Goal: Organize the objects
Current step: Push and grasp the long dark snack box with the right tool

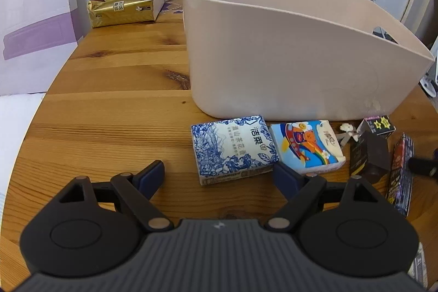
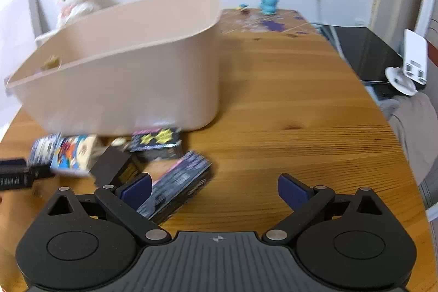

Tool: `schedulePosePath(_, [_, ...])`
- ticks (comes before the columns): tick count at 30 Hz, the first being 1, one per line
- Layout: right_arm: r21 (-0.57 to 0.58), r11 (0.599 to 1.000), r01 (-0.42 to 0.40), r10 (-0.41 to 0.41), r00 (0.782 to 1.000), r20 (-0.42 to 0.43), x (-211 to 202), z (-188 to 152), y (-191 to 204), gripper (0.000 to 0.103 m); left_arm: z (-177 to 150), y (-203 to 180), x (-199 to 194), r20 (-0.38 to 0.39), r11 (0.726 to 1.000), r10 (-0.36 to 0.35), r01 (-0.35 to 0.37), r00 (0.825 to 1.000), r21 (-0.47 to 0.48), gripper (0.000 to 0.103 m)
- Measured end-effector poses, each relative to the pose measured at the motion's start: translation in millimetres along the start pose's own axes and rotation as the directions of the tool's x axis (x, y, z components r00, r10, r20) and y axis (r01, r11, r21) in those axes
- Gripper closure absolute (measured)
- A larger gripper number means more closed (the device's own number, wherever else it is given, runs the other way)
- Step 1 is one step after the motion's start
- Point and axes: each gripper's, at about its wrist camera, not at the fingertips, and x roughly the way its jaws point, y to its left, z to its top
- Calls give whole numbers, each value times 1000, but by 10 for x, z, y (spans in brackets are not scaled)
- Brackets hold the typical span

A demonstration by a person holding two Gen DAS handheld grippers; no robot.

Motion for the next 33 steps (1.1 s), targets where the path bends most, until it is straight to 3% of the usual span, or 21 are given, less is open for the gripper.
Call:
schedulePosePath(4, [-7,999,-32,32,999,-20,83,-66,148,1,0,3,-19,8,1000,-6,6,1000,-13,16])
schedulePosePath(8, [-52,999,-13,11,999,-52,175,-120,263,1,33,30,-75,35,999,-26,28,999,-42,16])
schedulePosePath(12, [-86,996,9,-13,999,-37,195,-149,337,1,106,64,-30,48,996,1,3,999,-86,16])
schedulePosePath(19, [-102,994,29,-30,1000,-9,189,-179,291,4,137,101,94,40,989,-13,19,999,-146,12])
schedulePosePath(23, [-99,995,34,-33,999,15,182,-195,245,6,126,109,71,46,989,-6,13,999,-146,12])
schedulePosePath(26, [-89,995,41,-39,999,26,168,-217,208,7,132,156,80,43,987,37,-30,998,-156,5])
schedulePosePath(33, [-70,996,59,-57,998,36,162,-181,136,18,136,238,70,42,984,22,-14,999,-179,6])
